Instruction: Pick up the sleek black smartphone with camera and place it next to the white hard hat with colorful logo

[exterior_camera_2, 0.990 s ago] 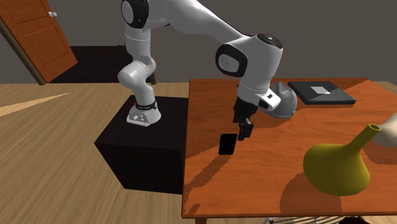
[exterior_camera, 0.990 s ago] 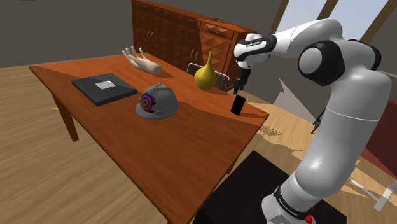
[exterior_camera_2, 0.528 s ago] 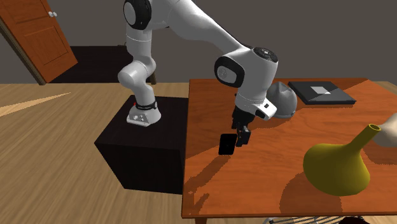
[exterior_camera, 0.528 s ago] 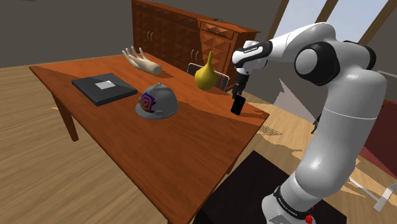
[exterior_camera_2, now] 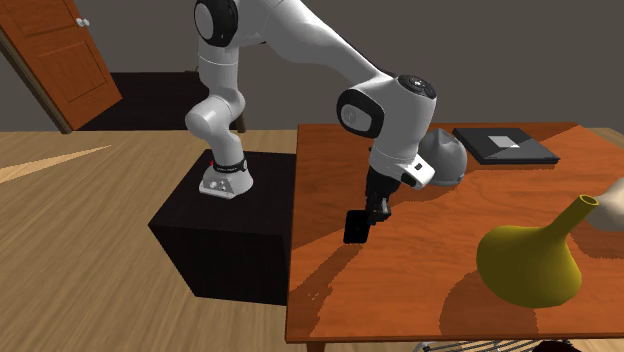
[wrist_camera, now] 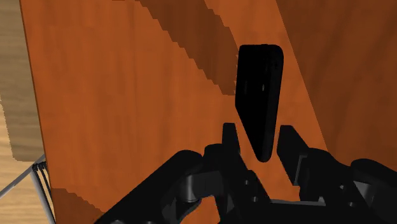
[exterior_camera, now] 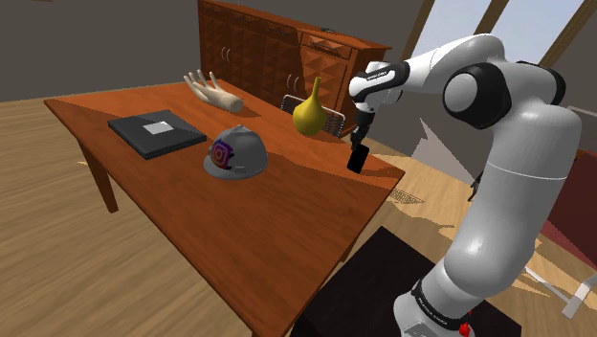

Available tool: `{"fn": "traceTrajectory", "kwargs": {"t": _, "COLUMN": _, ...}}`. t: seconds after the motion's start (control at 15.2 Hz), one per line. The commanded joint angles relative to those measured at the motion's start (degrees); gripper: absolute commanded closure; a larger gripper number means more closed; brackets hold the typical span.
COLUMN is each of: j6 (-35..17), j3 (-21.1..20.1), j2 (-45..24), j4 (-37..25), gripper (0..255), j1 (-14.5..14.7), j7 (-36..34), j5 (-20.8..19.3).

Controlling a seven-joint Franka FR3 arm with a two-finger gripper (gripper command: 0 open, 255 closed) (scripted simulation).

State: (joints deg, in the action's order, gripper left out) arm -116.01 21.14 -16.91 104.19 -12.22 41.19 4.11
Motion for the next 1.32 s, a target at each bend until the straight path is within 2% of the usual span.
{"fn": "traceTrajectory", "kwargs": {"t": 0.0, "j6": 0.0, "j3": 0.0, "j2": 0.0, "j4": 0.0, "gripper": 255, "j1": 0.0, "j7": 0.0, "j5": 0.0}}
{"fn": "traceTrajectory", "kwargs": {"t": 0.46, "j6": 0.0, "j3": 0.0, "j2": 0.0, "j4": 0.0, "gripper": 255, "j1": 0.0, "j7": 0.0, "j5": 0.0}}
{"fn": "traceTrajectory", "kwargs": {"t": 1.25, "j6": 8.3, "j3": 0.4, "j2": 2.9, "j4": -5.6, "gripper": 255, "j1": 0.2, "j7": -0.6, "j5": -1.2}}
